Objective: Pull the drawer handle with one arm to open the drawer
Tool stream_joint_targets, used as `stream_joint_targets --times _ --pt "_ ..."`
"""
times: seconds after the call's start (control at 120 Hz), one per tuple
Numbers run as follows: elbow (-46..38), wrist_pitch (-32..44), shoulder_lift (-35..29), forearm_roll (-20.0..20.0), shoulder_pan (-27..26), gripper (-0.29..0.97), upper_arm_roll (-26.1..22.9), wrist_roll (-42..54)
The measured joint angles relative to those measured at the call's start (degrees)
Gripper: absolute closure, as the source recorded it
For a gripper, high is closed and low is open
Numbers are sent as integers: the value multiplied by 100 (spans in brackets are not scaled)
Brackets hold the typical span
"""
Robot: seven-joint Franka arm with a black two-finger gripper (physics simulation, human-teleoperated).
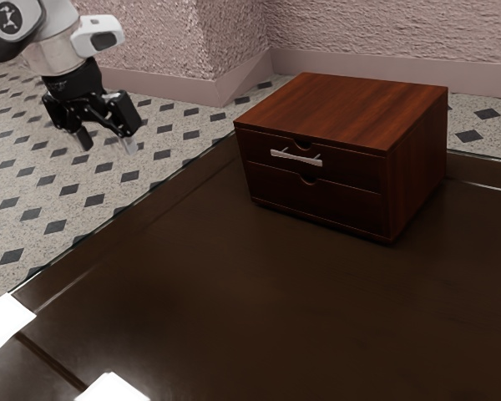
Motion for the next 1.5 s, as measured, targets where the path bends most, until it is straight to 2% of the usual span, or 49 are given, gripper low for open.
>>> stream_joint_targets --times 0.183,0.383,0.5,0.7,0.8,0.908,0.975,1.225,1.333,1.5 --pt "9 48 -18 -23 -668 2 -4 151" --pt "882 -98 -237 -53 -1331 2 -44 39" --pt "916 -144 -204 -83 -1576 2 -25 -743" --pt "867 -177 -49 -347 -1656 2 -33 -2795" --pt "669 -40 95 -412 -1539 2 -34 -3686" --pt "-619 653 -229 -440 -1090 2 -28 -4494" --pt "-1119 1154 -282 -460 -800 2 -21 -4924" --pt "-1920 2758 -287 -506 69 2 6 -6189" --pt "-2116 3283 -296 -559 138 3 -17 -6596" --pt "-1997 3924 -44 -658 -189 3 -40 -7094"
